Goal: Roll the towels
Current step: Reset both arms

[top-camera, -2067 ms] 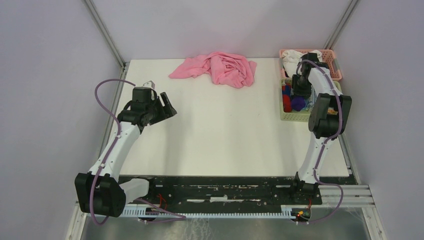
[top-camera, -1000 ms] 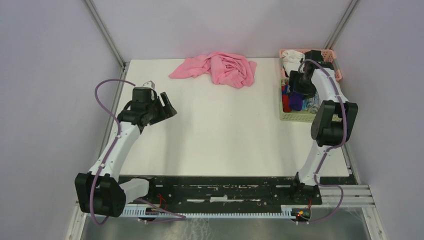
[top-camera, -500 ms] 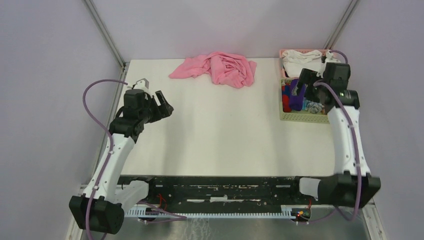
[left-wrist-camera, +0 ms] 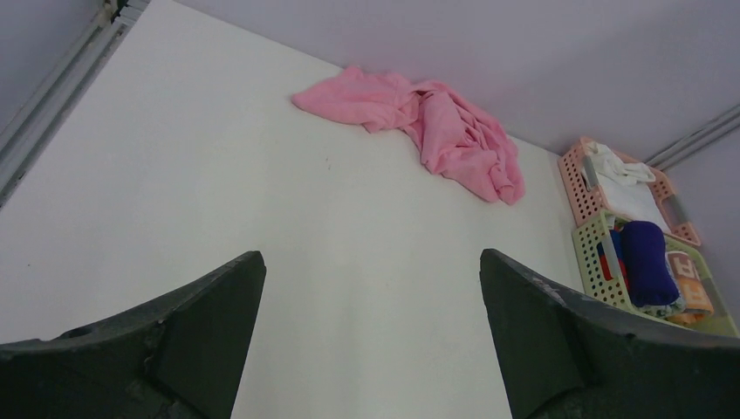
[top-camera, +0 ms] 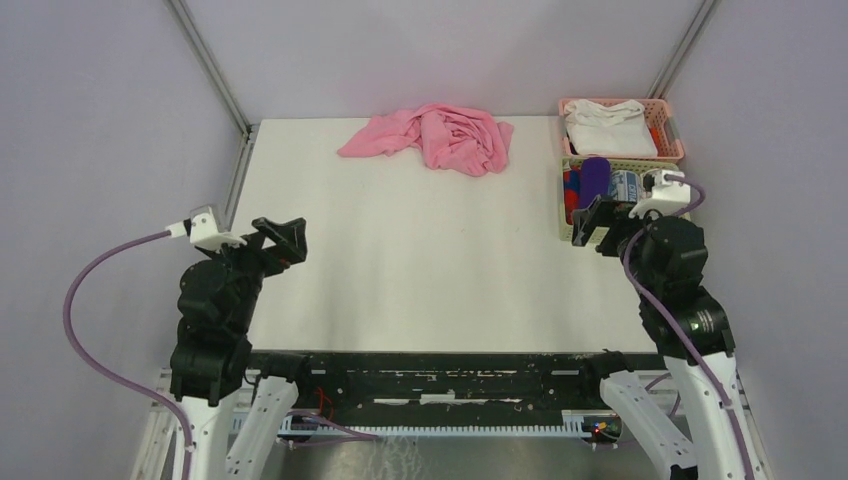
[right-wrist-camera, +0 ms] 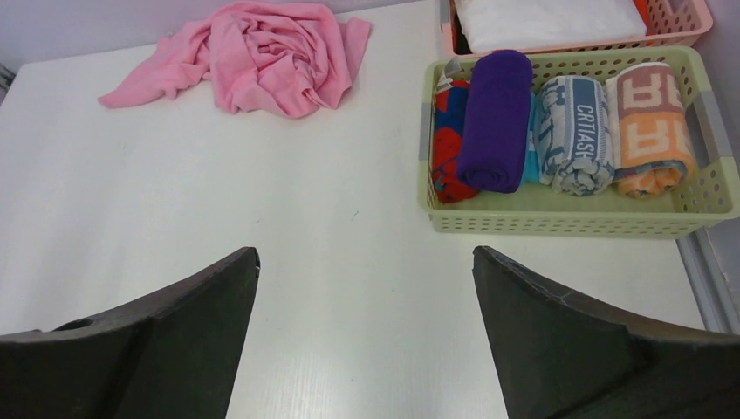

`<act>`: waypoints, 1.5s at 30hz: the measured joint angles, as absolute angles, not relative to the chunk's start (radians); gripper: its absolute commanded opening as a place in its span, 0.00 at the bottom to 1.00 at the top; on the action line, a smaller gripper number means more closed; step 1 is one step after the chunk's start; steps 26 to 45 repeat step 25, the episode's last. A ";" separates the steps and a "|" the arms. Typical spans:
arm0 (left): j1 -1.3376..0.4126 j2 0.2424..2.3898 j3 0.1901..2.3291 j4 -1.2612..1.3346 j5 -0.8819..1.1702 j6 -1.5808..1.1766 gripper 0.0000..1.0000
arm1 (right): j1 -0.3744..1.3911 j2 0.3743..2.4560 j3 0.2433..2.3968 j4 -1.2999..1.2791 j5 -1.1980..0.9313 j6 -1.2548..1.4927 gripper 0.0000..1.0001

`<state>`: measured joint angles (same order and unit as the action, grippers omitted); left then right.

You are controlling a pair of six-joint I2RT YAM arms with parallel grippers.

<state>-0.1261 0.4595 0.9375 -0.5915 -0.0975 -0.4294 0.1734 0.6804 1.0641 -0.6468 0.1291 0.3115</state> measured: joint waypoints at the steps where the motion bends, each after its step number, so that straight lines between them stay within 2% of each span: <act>1: -0.126 0.435 0.926 -0.591 -0.109 -0.429 0.99 | 0.202 0.650 1.036 -0.645 0.152 0.302 1.00; 7: -0.126 0.391 0.817 -0.596 -0.149 -0.426 0.99 | 0.276 0.577 0.952 -0.635 0.235 0.261 1.00; 15: -0.133 0.417 0.746 -0.572 -0.160 -0.382 0.99 | 0.286 0.557 0.798 -0.606 0.267 0.253 1.00; 45: -0.161 0.430 0.728 -0.542 -0.183 -0.373 0.99 | 0.286 0.606 0.795 -0.582 0.266 0.252 1.00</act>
